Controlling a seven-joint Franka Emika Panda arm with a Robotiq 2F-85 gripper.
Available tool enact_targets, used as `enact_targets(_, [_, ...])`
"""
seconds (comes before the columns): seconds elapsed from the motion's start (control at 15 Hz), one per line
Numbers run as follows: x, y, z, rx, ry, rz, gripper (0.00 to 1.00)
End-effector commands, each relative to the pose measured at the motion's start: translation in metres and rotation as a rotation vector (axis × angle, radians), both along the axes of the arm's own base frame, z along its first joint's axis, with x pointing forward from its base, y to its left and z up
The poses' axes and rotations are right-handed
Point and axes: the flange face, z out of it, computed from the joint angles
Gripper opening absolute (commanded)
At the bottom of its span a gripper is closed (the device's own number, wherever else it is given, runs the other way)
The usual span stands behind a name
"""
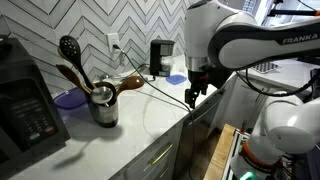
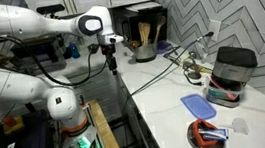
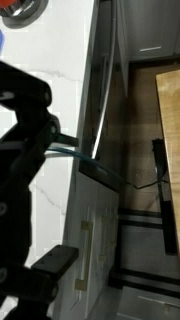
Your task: Put the silver ladle in the utensil holder
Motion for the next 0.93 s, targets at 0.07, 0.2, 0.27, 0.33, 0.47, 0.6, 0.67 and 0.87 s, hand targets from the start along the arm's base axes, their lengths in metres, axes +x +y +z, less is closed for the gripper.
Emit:
enact_targets(0.07, [0.0, 0.0, 0.0, 0.0, 0.001, 0.0, 1.0])
enact_targets(0.2, [0.01, -0.015, 0.005, 0.022, -0.056, -0.077, 1.0])
enact_targets(0.27, [0.016, -0.027, 0.008, 0.03, -0.096, -0.13, 1.0])
enact_targets(0.33, [0.027, -0.047, 0.011, 0.026, -0.136, -0.179, 1.0])
enact_targets(0.47, [0.052, -0.093, 0.017, 0.003, -0.219, -0.263, 1.0])
enact_targets(0.6, [0.083, -0.134, 0.021, -0.031, -0.276, -0.26, 1.0])
enact_targets(0.67, [0.1, -0.152, 0.021, -0.044, -0.299, -0.251, 1.0])
enact_targets(0.87, [0.152, -0.182, 0.028, -0.101, -0.326, -0.145, 1.0])
